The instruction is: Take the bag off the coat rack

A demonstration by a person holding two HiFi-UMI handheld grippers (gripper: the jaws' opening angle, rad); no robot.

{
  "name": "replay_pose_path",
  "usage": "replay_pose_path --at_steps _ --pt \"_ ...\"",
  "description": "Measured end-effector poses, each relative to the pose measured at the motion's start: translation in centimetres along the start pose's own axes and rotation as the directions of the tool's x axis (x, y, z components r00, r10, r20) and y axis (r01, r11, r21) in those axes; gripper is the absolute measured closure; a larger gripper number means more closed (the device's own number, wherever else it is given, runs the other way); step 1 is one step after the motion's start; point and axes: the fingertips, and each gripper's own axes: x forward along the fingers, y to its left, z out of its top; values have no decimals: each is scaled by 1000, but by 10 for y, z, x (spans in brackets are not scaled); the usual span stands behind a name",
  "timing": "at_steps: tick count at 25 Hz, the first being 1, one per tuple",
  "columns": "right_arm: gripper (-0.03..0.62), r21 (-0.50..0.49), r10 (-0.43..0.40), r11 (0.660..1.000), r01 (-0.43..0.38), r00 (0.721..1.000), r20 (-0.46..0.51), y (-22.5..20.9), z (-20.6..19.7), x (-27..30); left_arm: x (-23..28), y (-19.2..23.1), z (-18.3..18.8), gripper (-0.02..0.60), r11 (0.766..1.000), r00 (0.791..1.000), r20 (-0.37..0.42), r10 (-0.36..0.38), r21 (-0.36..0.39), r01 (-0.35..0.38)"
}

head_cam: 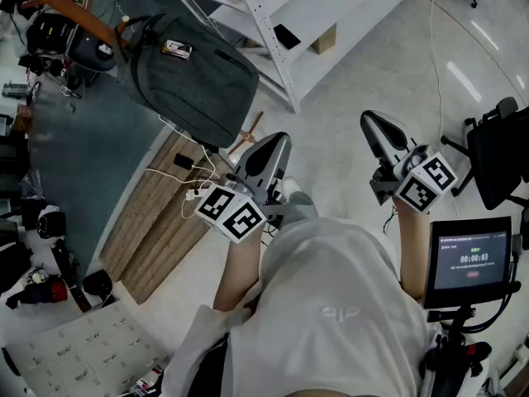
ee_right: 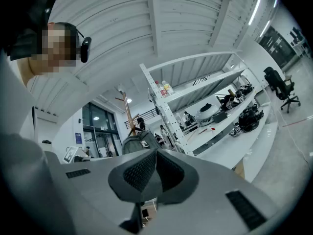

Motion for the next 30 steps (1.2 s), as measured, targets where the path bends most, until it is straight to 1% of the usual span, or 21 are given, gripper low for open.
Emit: replay_pose_path --at_steps 6,10,13,16,19,21,24,26,28,30 --pt "582 3 39 999 -39 999 -7 13 1 103 -2 72 54 577 999 1000 -5 8 37 -8" --pt "582 12 57 998 -57 998 -10 19 -4 155 -6 107 77 577 999 1000 -14 4 51 -3" --pt "582 19 70 997 -70 997 -21 21 -7 177 -8 121 86 577 998 1000 -8 13 64 -13" --pt "582 27 95 995 -94 995 -37 18 -8 192 -6 130 87 577 998 999 -4 31 58 -31" --pt "582 41 129 991 -127 990 -63 14 -9 205 -6 134 92 577 995 997 19 76 59 -77" --pt "582 44 168 985 -165 982 -86 15 1 216 -9 128 108 577 991 992 60 114 70 -118" --pt "582 45 237 971 -233 966 -106 24 20 239 -20 119 140 575 979 976 138 166 95 -179" --pt "582 51 298 954 -294 948 -112 27 17 259 -32 128 150 575 966 960 185 212 109 -234" --pt "582 52 353 935 -350 928 -119 33 11 282 -49 140 157 575 943 932 232 279 120 -312" --pt "581 49 392 920 -389 911 -127 42 7 304 -71 152 164 574 910 896 272 350 128 -394"
